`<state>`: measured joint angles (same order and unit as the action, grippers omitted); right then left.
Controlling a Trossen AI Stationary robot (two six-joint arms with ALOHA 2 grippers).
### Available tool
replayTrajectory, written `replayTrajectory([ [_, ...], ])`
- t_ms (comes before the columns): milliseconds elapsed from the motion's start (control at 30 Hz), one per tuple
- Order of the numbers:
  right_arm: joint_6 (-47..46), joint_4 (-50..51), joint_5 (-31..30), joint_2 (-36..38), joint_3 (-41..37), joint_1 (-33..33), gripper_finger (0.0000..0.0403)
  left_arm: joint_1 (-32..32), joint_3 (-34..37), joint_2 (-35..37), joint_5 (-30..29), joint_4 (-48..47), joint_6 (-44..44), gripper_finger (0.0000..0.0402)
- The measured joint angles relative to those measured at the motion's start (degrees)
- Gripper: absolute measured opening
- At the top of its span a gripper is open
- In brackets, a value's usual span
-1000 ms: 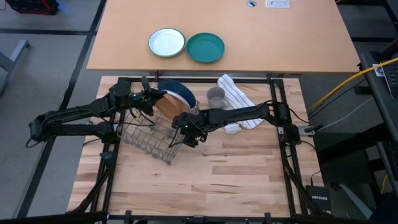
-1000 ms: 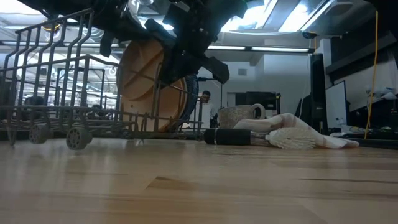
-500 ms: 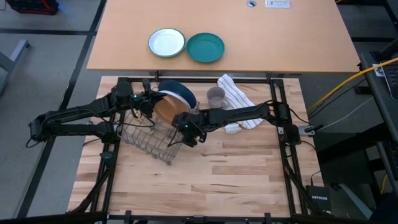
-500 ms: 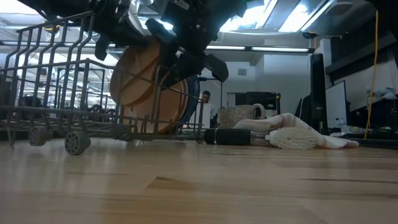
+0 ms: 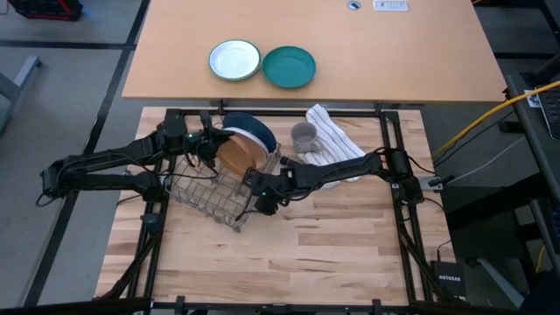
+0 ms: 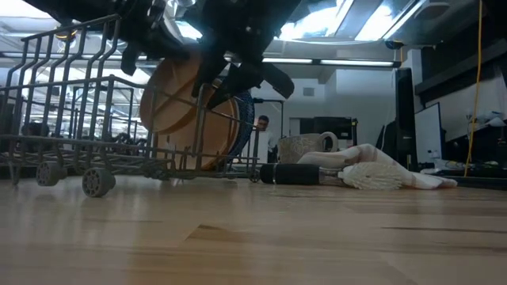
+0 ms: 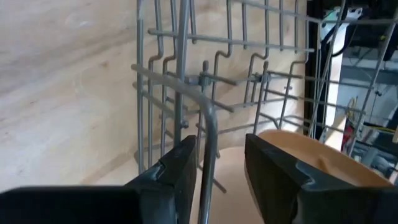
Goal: Sort dishes
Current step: Put the brown plate into the dish rack
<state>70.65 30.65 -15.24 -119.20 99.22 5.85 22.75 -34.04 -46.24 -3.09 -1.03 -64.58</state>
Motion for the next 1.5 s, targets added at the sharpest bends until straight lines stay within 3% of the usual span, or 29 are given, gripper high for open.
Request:
replayTrajectory([
  [100,-0.3,1.0,-2.8,0.0,0.0,0.3,0.0139,-1.7,0.0,0.0,-2.6,0.0,-0.2,0.0002],
  [333,-4.7,6.0,-8.2,0.3,0.0,0.2,0.0138,-7.9,0.0,0.0,-14.7,0.2,-0.6,0.0002],
  [567,-8.4,10.9,-7.5,3.0,0.0,0.1,0.0138,-14.4,0.0,0.0,-25.1,0.2,-1.9,0.0002],
  [800,-9.6,12.1,-3.1,5.4,0.0,0.1,0.0138,-17.9,0.0,-0.8,-27.8,0.6,-4.4,0.0002],
  [900,-9.6,12.3,-3.1,6.0,0.0,0.2,0.0138,-18.7,0.0,-2.5,-28.4,0.6,-4.5,0.0002],
  [1067,-9.6,13.1,-3.1,6.1,0.0,0.1,0.0138,-20.2,0.0,-7.0,-34.3,2.2,-8.1,0.0002],
  [1500,-9.6,14.8,-3.1,6.1,0.0,0.1,0.0138,-23.3,0.0,-13.9,-38.2,10.5,-14.6,0.0001],
])
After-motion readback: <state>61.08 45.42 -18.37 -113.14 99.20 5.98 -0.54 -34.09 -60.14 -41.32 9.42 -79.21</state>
